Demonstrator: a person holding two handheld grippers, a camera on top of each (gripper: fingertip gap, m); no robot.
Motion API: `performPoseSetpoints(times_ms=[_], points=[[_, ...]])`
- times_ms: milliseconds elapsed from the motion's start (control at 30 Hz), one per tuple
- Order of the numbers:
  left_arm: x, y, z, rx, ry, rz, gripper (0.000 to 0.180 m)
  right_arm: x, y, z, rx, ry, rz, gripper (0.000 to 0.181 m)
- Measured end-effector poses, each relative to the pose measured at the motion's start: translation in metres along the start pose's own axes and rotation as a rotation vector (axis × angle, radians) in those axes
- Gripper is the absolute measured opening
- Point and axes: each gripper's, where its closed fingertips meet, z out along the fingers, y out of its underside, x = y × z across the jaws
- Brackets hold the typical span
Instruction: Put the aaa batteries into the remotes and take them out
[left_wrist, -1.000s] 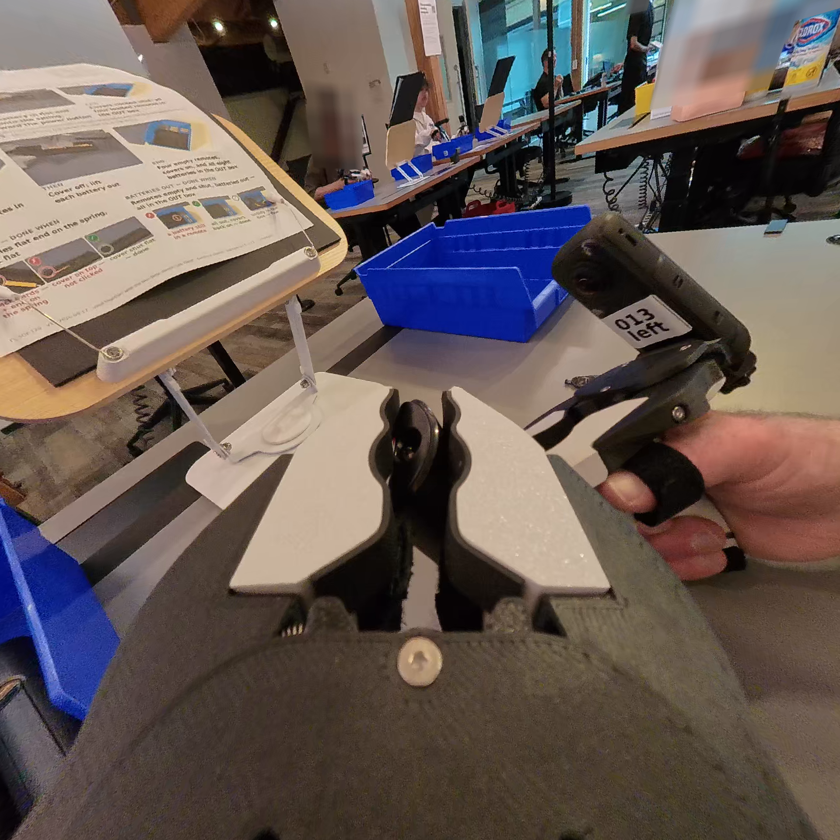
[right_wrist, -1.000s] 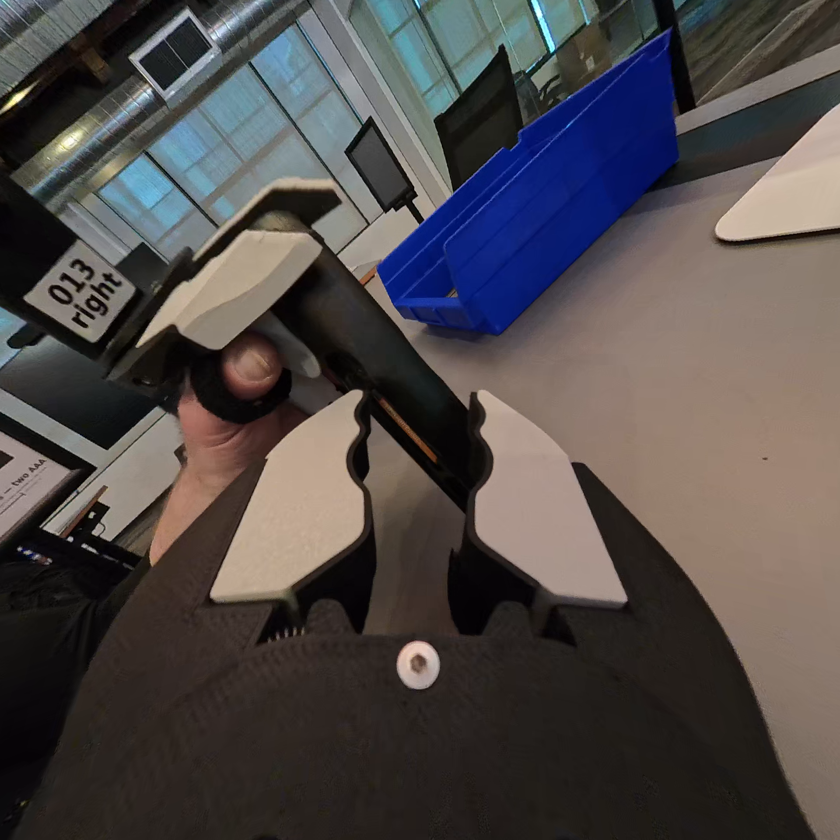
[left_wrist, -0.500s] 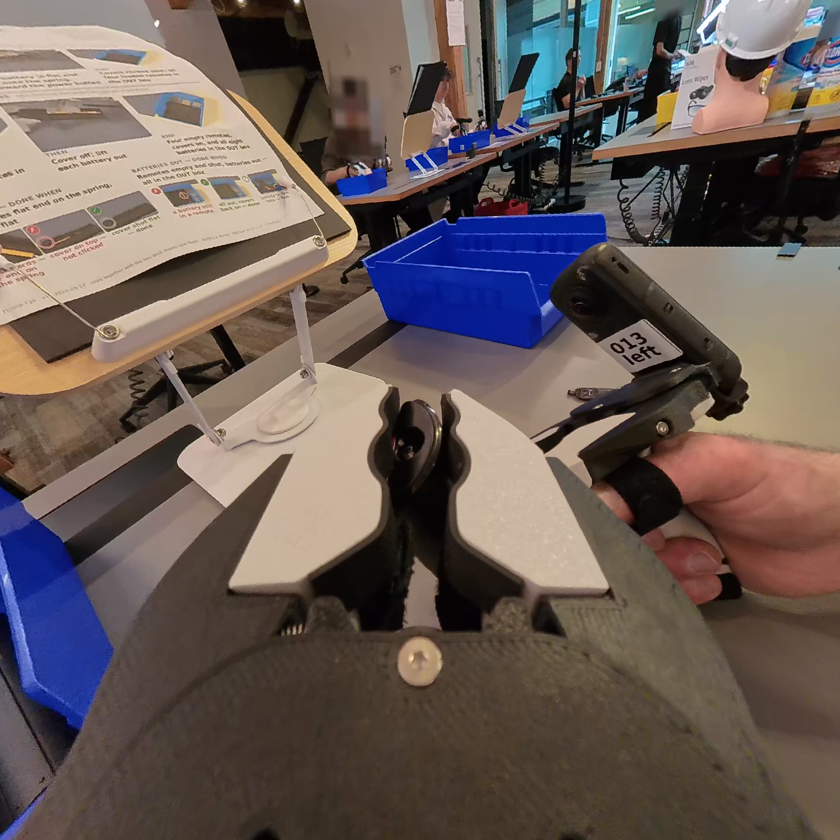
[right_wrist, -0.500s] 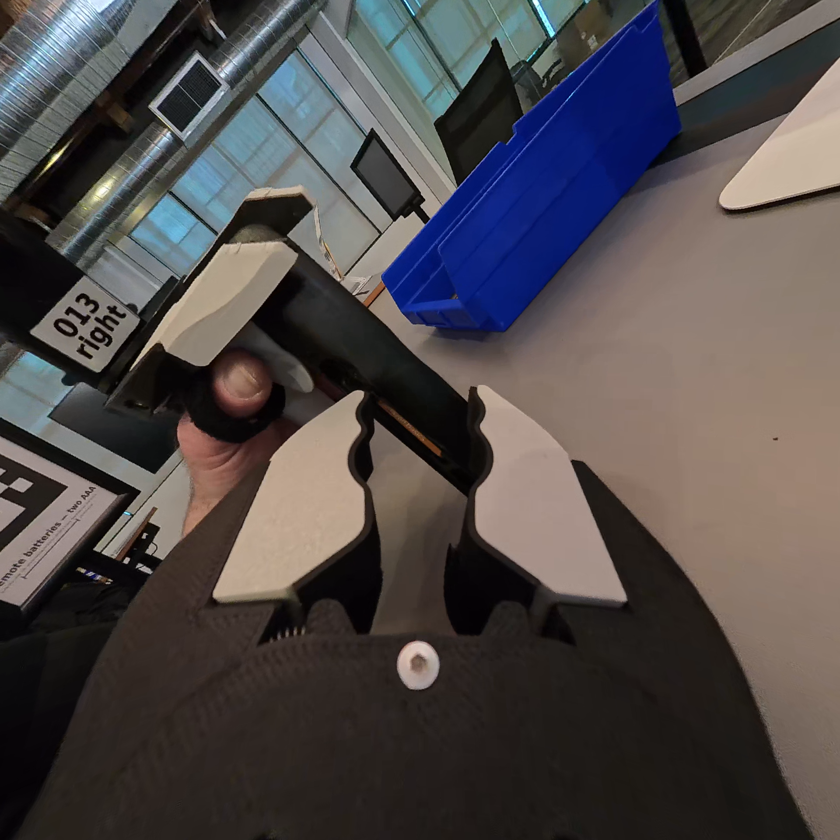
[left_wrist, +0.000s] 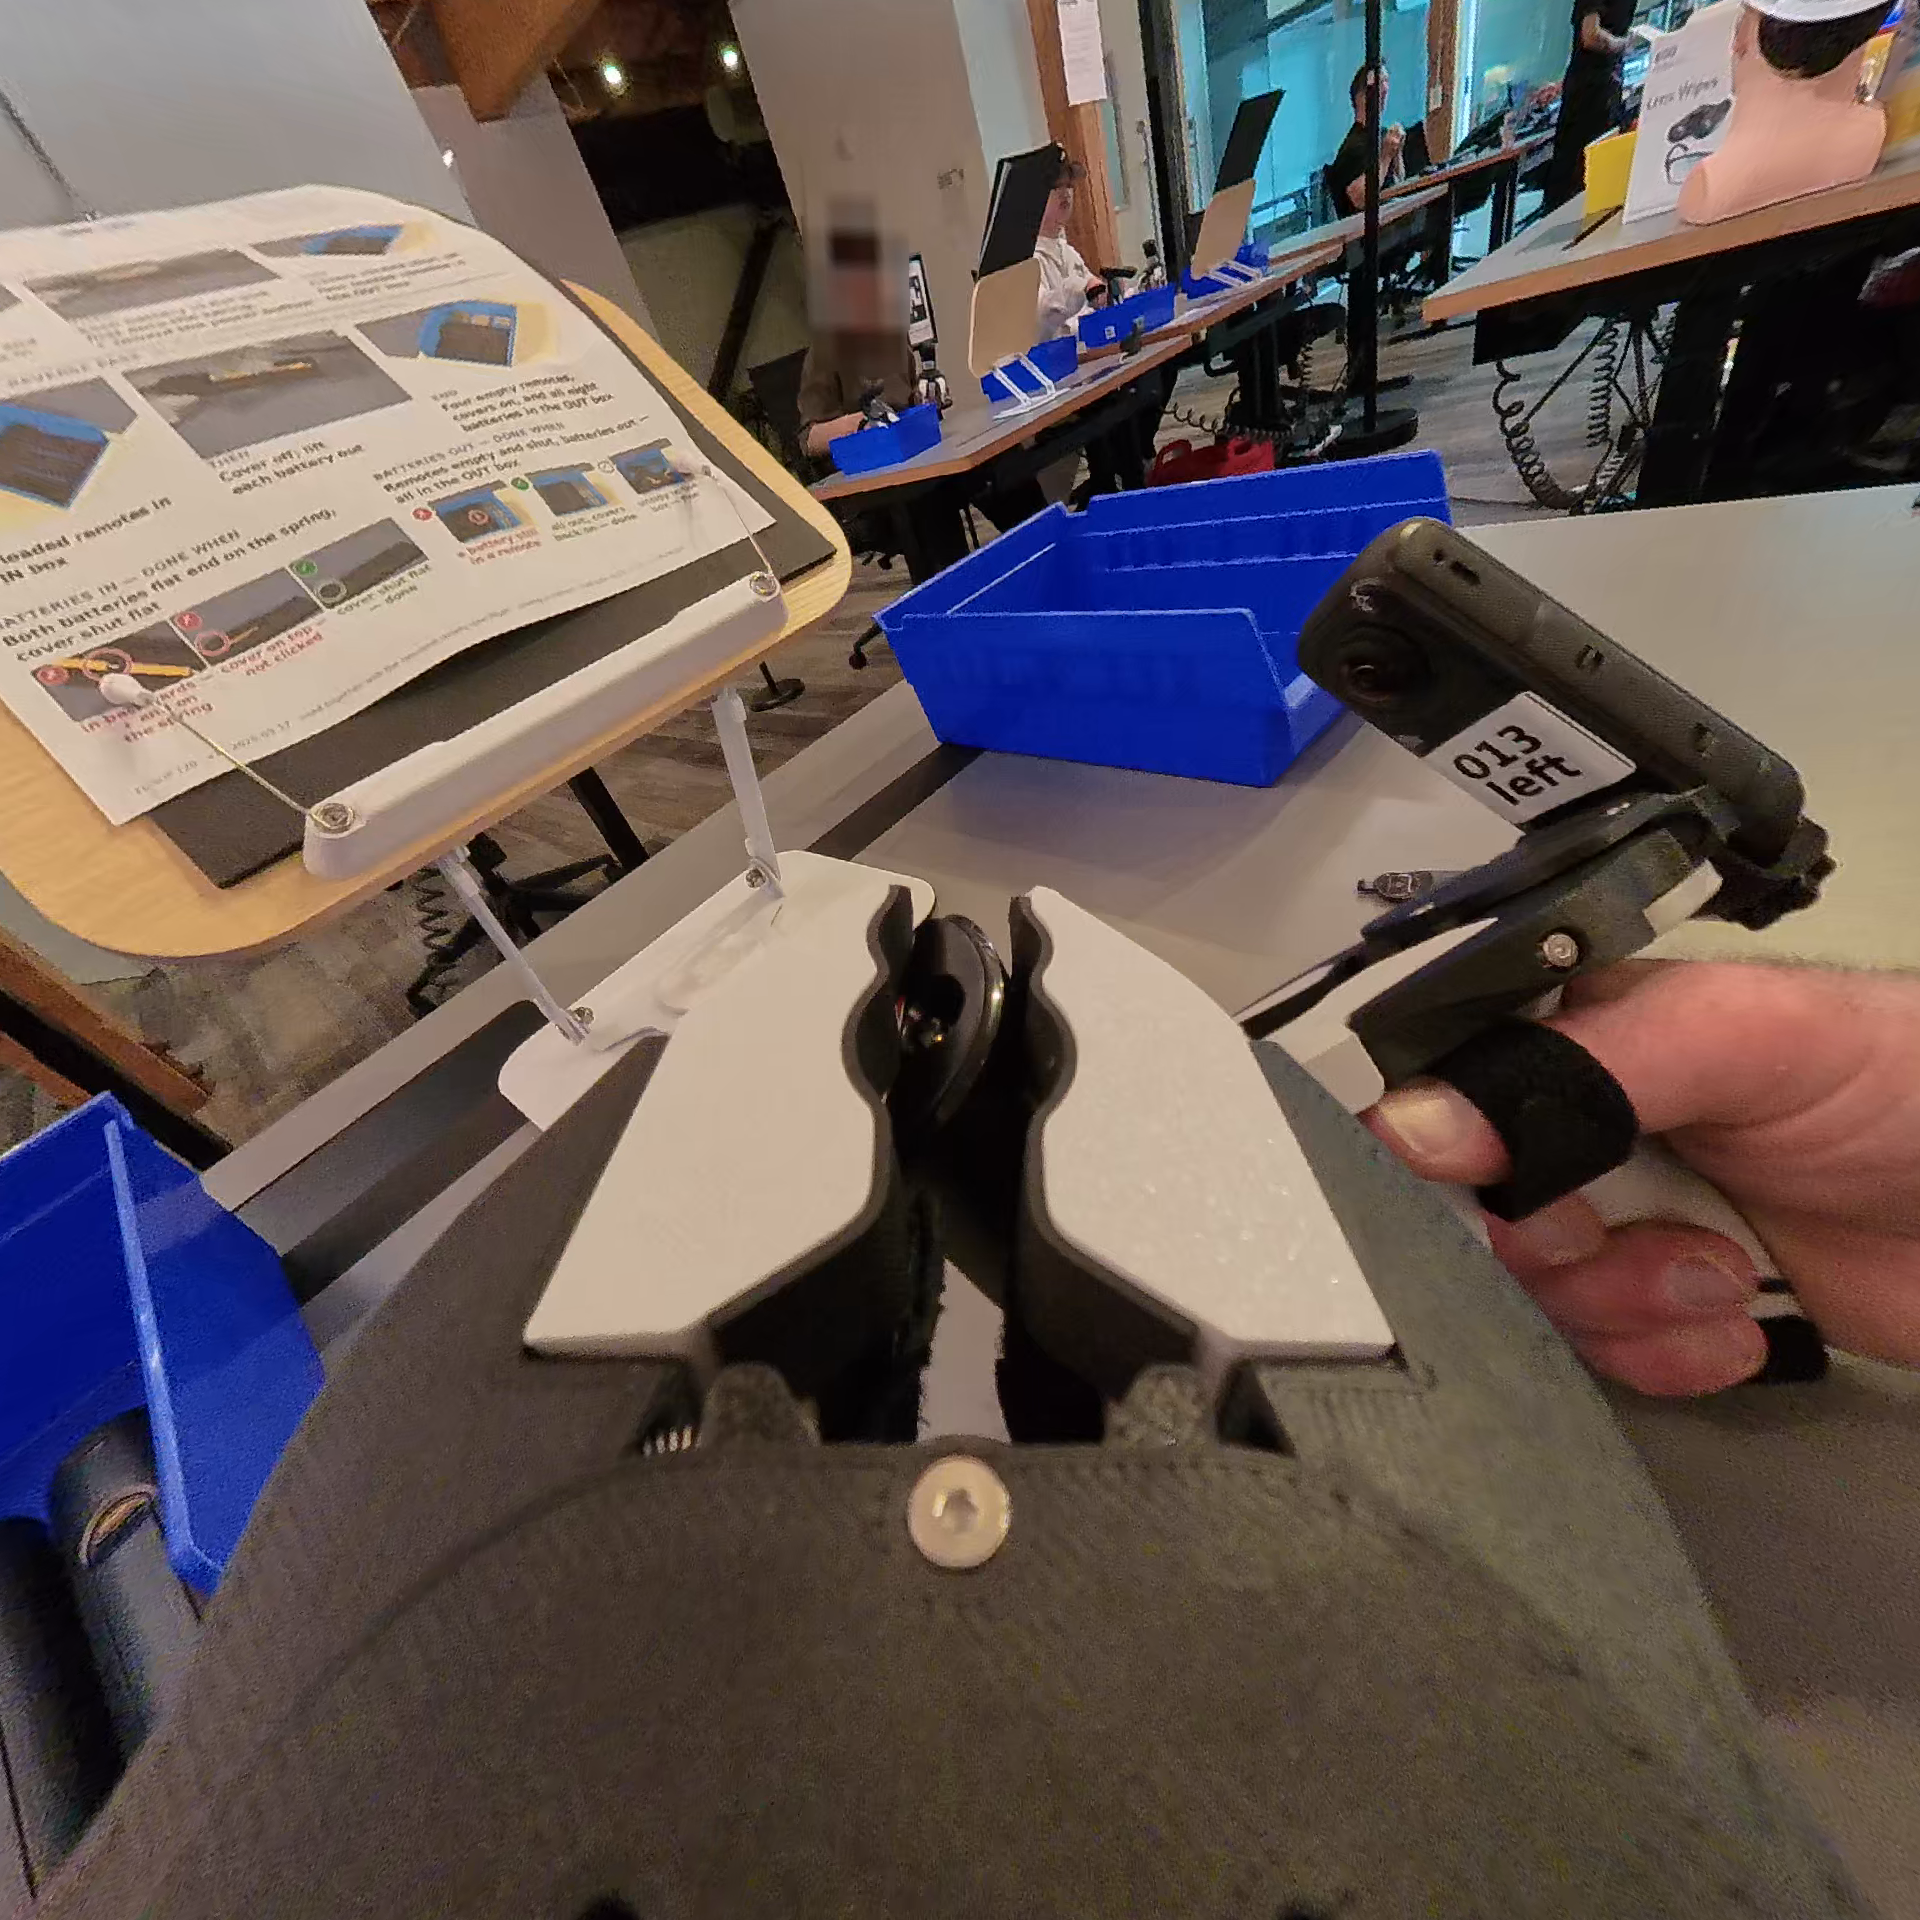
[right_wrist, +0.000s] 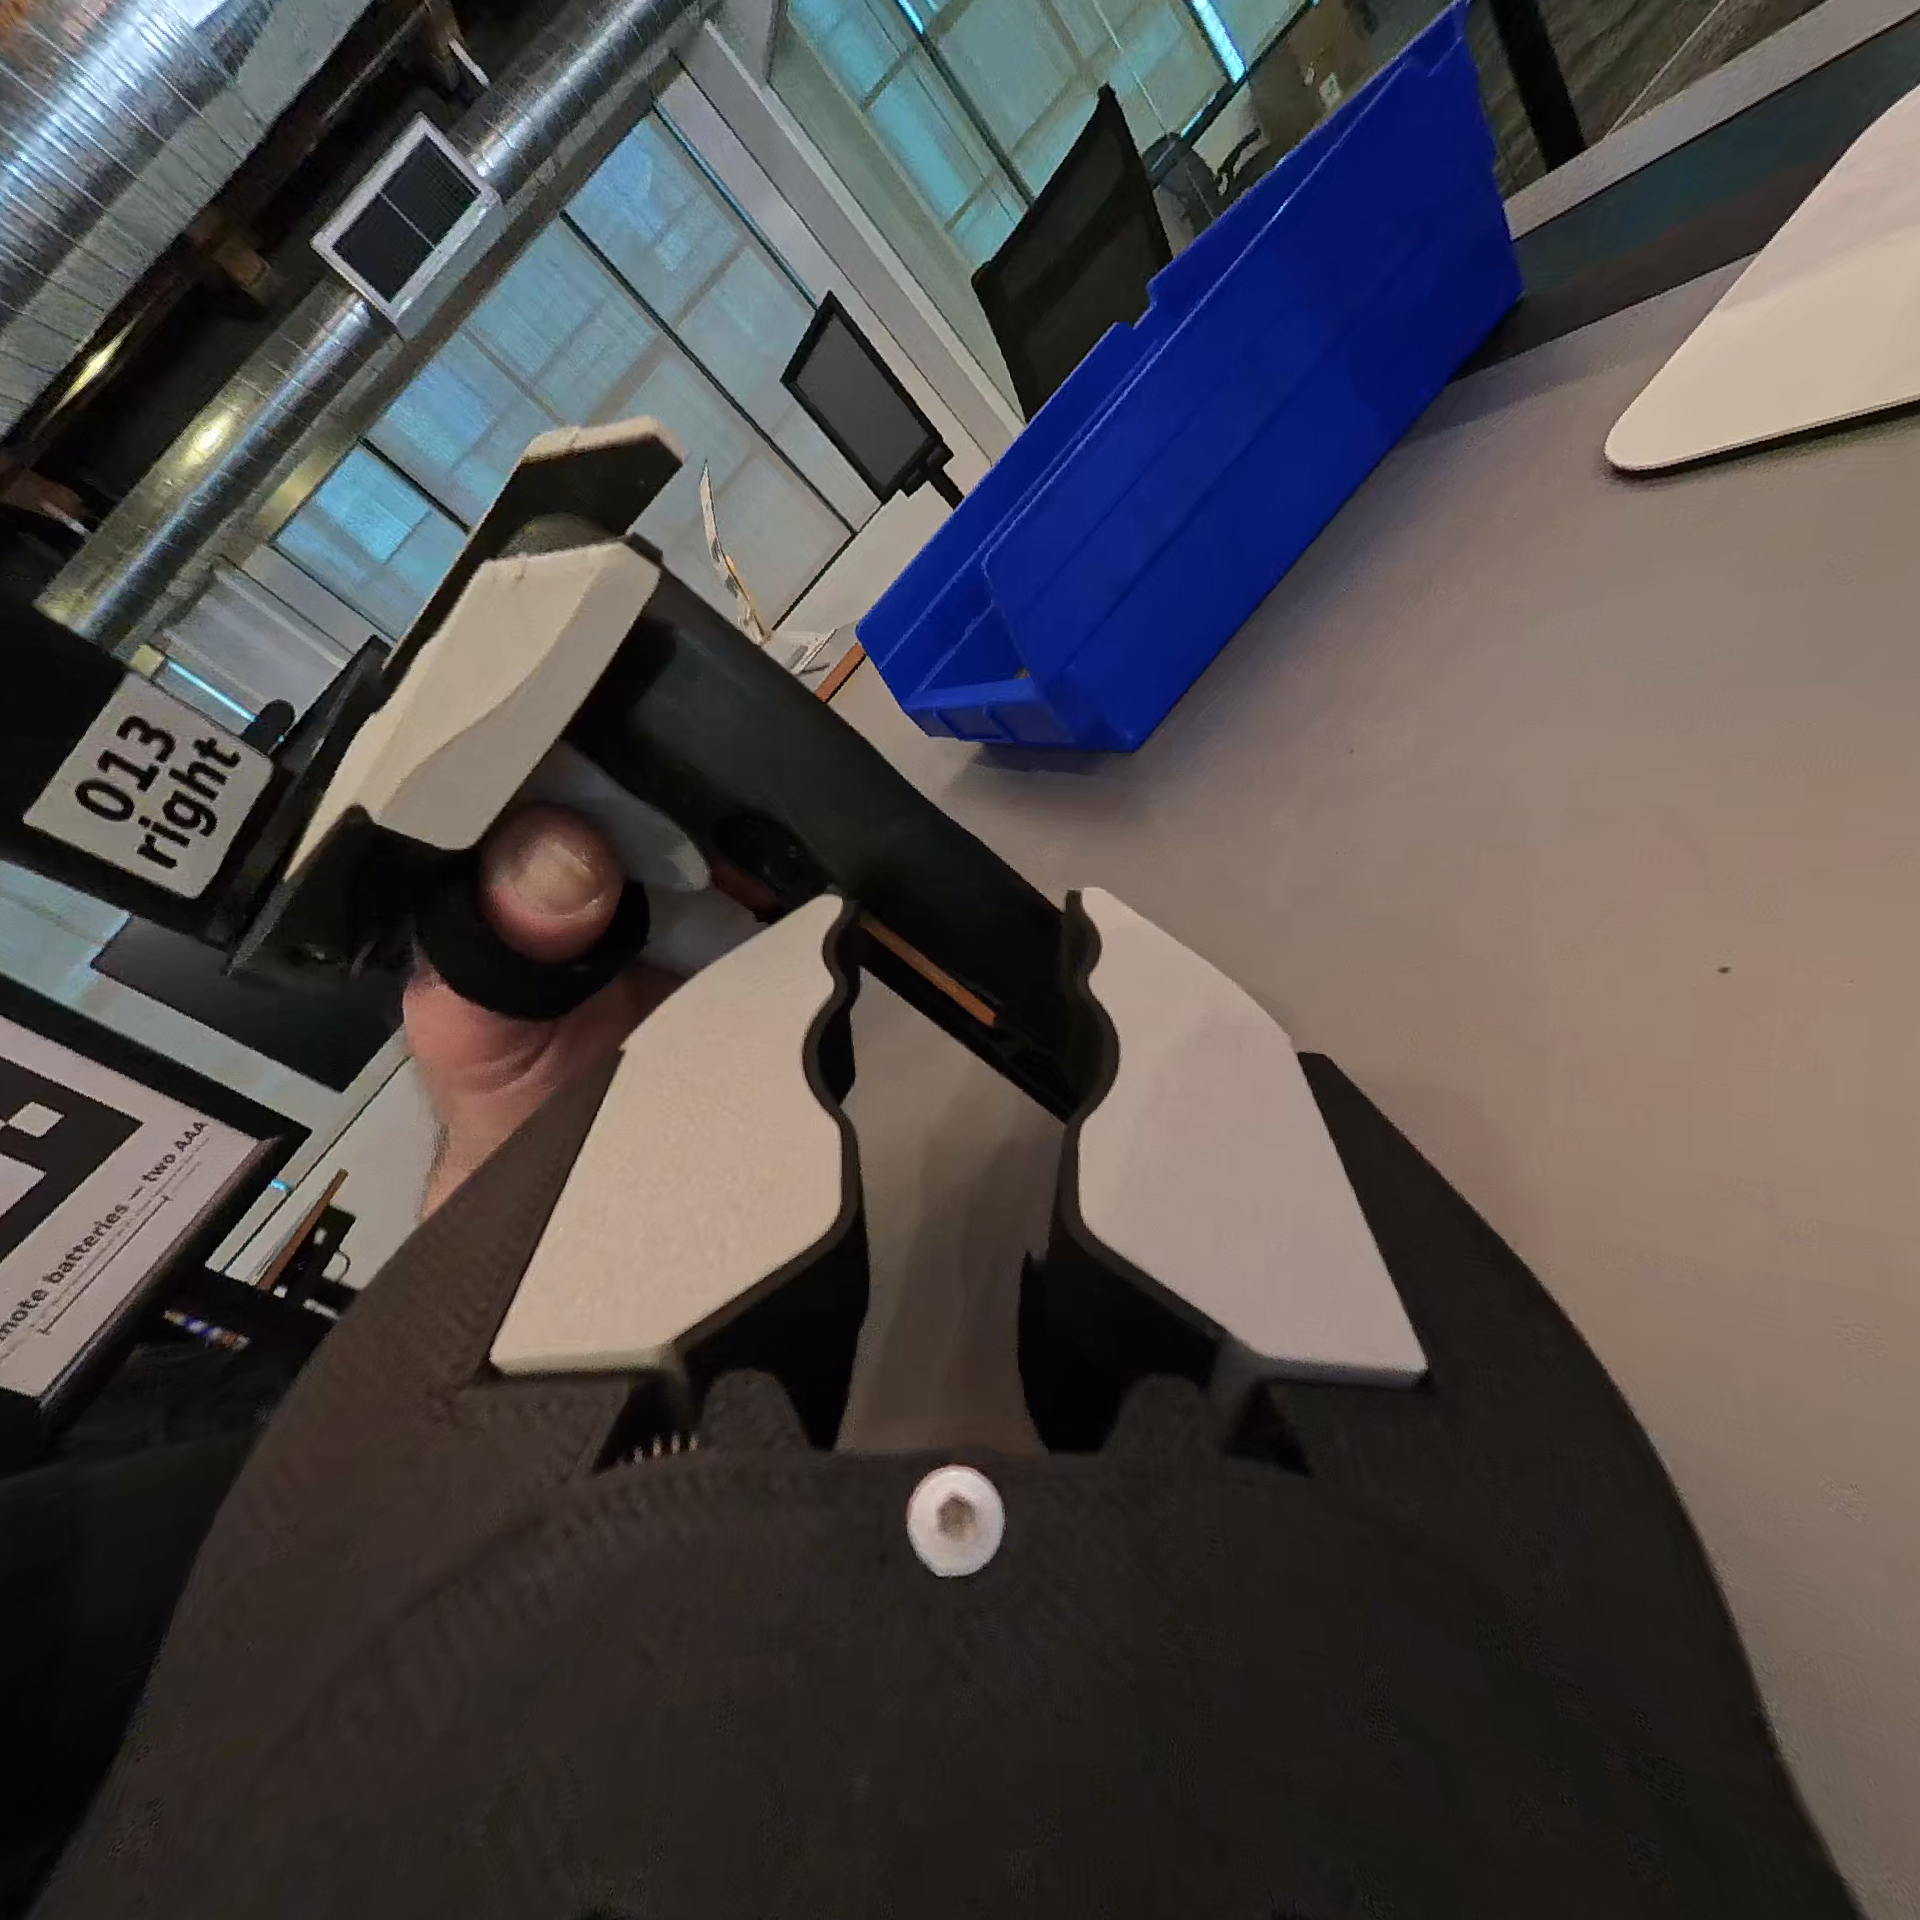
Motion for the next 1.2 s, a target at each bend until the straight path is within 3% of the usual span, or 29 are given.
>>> performPoseSetpoints(times_ms=[100,267,1200], points=[[0.0020,-0.0009,0.0007,-0.004,-0.013,0.011,0.020,-0.0042,-0.0031,-0.0006,0.035,-0.028,0.069,0.046],[-0.0006,0.0003,0.0008,-0.003,-0.017,-0.018,0.020,-0.0029,-0.0049,0.0032,0.092,0.026,0.108,0.044],[0.0023,-0.0018,-0.0003,0.052,0.035,-0.099,0.019,-0.0059,-0.0050,0.0004,0.128,0.054,-0.045,0.038]])
